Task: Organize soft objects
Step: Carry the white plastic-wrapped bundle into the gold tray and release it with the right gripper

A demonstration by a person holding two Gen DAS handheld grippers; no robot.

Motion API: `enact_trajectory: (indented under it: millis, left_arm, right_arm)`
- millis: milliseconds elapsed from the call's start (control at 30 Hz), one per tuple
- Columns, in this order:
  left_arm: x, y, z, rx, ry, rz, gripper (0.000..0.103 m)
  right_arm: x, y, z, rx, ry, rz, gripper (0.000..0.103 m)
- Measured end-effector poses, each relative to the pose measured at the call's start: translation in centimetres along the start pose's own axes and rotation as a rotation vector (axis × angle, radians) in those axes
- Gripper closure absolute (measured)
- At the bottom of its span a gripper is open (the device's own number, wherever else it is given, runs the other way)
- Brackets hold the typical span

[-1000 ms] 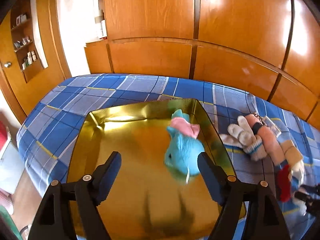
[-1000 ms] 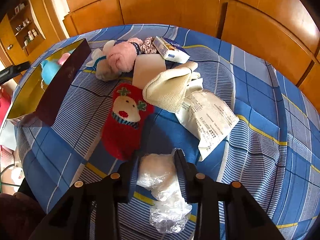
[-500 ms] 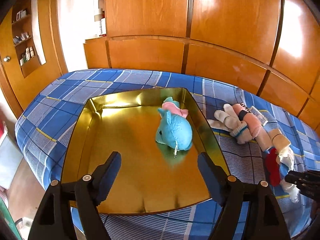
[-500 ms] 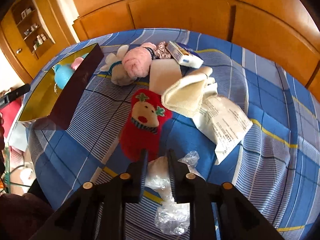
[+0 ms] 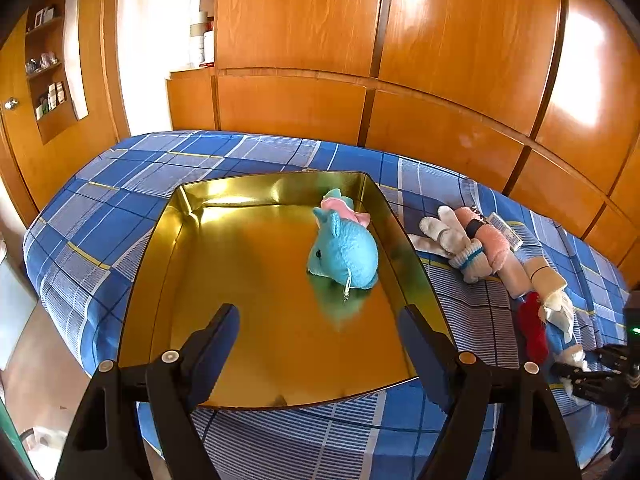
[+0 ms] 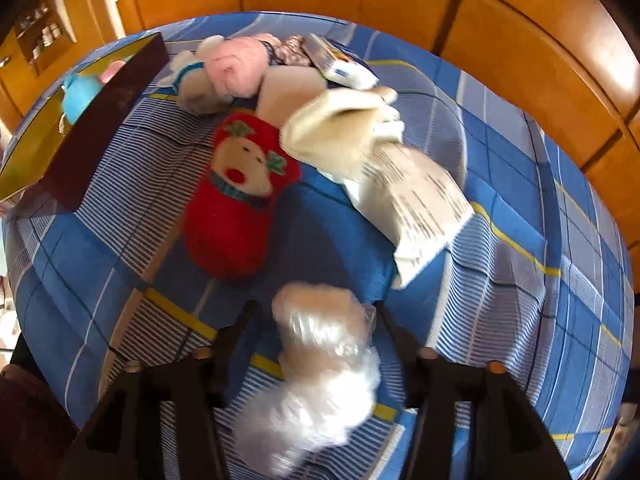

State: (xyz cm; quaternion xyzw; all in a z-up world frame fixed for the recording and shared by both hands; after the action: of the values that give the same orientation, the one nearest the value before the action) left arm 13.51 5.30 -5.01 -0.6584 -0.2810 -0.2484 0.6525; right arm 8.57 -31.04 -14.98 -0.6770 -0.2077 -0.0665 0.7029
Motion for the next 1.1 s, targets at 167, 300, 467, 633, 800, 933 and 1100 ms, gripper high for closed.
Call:
enact_trajectory:
  millis: [167,300,467,633,800,933,1100]
  left_arm:
    - [0.0,-0.4,0.3,0.006,0.001,-0.014,0.021]
    - [-0.1,-0.7,0.7,0.011,0.000,-0.023,0.021]
    - [-0.3,-0.7,1.9,0.028,-0.011,-0.022,0.021]
    - [-0.7,-0.8,3.3,0.048,-0.032,-0.018,0.021]
    - [-1.0,-1.0,4.8,0.065,-0.056,-0.021,0.021]
    - [-1.0,-1.3,5.5,0.076,-0.068,-0.025,0.021]
    - [-1.0,-1.5,6.3,0.089,-0.078,-0.031,0.021]
  right_arm:
    - [-0.1,-1.5,0.6,0.001,-0.035,-0.027,0.074]
    - [1.4,-4.5,2.9,0.070,-0.053,-0.117,0.073]
    - [5.1,-6.3,9.0,0.195,-0.115,-0.192,0.073]
    - [8.4,-6.2,15.7,0.302,-0.172,-0.224,0.073]
    - [11.0,-5.5,21.3,0.323,-0.243,-0.232,0.073]
    - [11.8,-4.8,24.3,0.325,-0.301,-0.226,0.073]
    - [12.4,-3.2,26.0,0.308,-0.328,-0.215,0.073]
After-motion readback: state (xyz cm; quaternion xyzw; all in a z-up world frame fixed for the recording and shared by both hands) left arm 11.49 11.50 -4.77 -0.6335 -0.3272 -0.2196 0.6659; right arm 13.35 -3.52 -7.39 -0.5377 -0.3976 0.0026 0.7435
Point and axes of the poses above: each gripper's, at about its wrist camera, not at the fingertips, and y roughly the way its jaws point, z to its left, x to its top, the point moved 10 cm from there along y, roughly the way its jaws point, and after that the axes turned 5 degrees about x, right-handed, at the moved point
